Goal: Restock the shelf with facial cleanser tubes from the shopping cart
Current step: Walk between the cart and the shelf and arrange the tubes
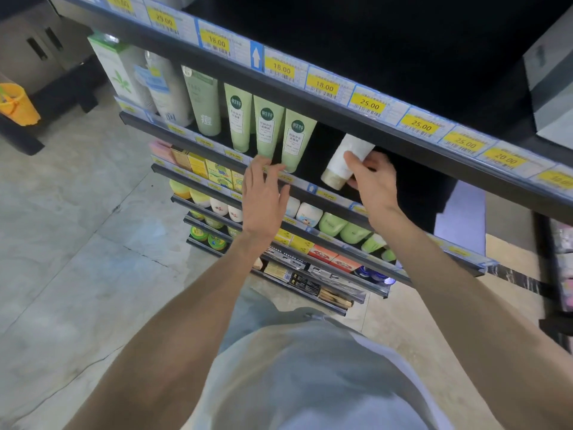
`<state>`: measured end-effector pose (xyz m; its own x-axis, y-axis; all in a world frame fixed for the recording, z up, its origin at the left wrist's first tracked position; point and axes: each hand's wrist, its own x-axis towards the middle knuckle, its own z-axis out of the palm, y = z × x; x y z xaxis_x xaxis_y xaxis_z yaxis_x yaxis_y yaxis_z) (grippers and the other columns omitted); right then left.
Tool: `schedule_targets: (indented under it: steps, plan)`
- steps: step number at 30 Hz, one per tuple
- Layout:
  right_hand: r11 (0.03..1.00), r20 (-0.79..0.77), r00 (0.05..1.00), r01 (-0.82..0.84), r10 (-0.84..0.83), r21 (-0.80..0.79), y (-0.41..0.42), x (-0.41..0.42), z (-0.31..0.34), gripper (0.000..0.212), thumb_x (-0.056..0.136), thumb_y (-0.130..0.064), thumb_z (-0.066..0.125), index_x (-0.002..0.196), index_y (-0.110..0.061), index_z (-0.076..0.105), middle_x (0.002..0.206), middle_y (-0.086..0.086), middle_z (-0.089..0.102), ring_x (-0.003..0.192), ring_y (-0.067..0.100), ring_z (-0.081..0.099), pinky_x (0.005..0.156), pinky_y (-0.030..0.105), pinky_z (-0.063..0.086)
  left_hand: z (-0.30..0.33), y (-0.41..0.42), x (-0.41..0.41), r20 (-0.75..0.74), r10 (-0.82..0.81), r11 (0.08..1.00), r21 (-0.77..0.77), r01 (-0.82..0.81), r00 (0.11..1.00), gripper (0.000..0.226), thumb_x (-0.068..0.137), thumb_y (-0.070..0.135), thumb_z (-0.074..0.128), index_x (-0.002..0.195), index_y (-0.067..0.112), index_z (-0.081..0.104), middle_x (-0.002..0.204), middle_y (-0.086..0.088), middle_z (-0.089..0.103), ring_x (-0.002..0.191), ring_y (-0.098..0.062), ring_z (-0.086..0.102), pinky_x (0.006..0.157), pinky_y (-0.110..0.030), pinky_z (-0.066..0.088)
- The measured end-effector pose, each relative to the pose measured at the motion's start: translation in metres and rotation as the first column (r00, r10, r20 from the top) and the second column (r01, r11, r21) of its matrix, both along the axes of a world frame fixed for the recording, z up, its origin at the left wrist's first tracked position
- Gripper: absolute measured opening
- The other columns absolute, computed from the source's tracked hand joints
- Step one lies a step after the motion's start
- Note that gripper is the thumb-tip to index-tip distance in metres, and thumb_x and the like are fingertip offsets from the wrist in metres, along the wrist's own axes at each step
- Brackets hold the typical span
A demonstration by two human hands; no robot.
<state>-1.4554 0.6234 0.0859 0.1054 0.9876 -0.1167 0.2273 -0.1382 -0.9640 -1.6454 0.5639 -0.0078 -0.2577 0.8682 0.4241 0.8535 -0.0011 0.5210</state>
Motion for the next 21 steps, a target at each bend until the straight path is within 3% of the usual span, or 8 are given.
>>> schedule_targets:
  steps: [4,10,13,21]
  plan:
    - [0.996,0.124,0.992,0.025,-0.035,0.082,0.013,-0.013,-0.013,0.044,0.085,-0.030,0.081,0.119,-0.016,0.057,0.112,-0.006,0.066,0.102,0.007,0.066,0.098,0.039,0.056,0.001,-0.004,-0.015,-0.004,-0.066,0.996,-0.065,0.066,0.998,0.040,0.096,0.018,0.065,0.135,0.019,0.054,0.147,-0.010,0.039,0.148,-0.028,0.030,0.117,-0.047,0.038]
    - [0.982,0.332,0.943,-0.047,-0.016,0.182,0.005,-0.021,-0.031,0.052,0.086,-0.024,0.080,0.127,-0.011,0.051,0.125,0.003,0.058,0.105,0.008,0.058,0.088,0.017,0.045,0.009,-0.007,-0.028,-0.029,-0.142,0.981,-0.136,0.136,0.989,0.047,0.094,0.019,0.067,0.139,0.021,0.053,0.148,-0.009,0.038,0.144,-0.028,0.032,0.114,-0.048,0.041]
    - [0.979,0.371,0.929,-0.070,-0.005,0.190,0.005,-0.020,-0.036,0.057,0.084,-0.017,0.081,0.130,-0.010,0.049,0.129,0.005,0.055,0.114,0.013,0.059,0.097,0.025,0.049,0.010,-0.007,-0.030,-0.030,-0.147,0.980,-0.142,0.141,0.989,0.047,0.095,0.019,0.066,0.139,0.022,0.052,0.148,-0.009,0.037,0.143,-0.027,0.033,0.112,-0.048,0.042]
    - [0.978,0.402,0.910,0.014,-0.099,0.209,0.036,-0.036,-0.042,0.049,0.080,-0.019,0.084,0.116,-0.007,0.054,0.121,0.008,0.057,0.109,0.020,0.059,0.099,0.040,0.053,0.006,-0.009,-0.030,-0.043,-0.166,0.976,-0.148,0.158,0.985,0.053,0.093,0.016,0.065,0.142,0.021,0.047,0.150,-0.009,0.033,0.145,-0.027,0.030,0.107,-0.048,0.048]
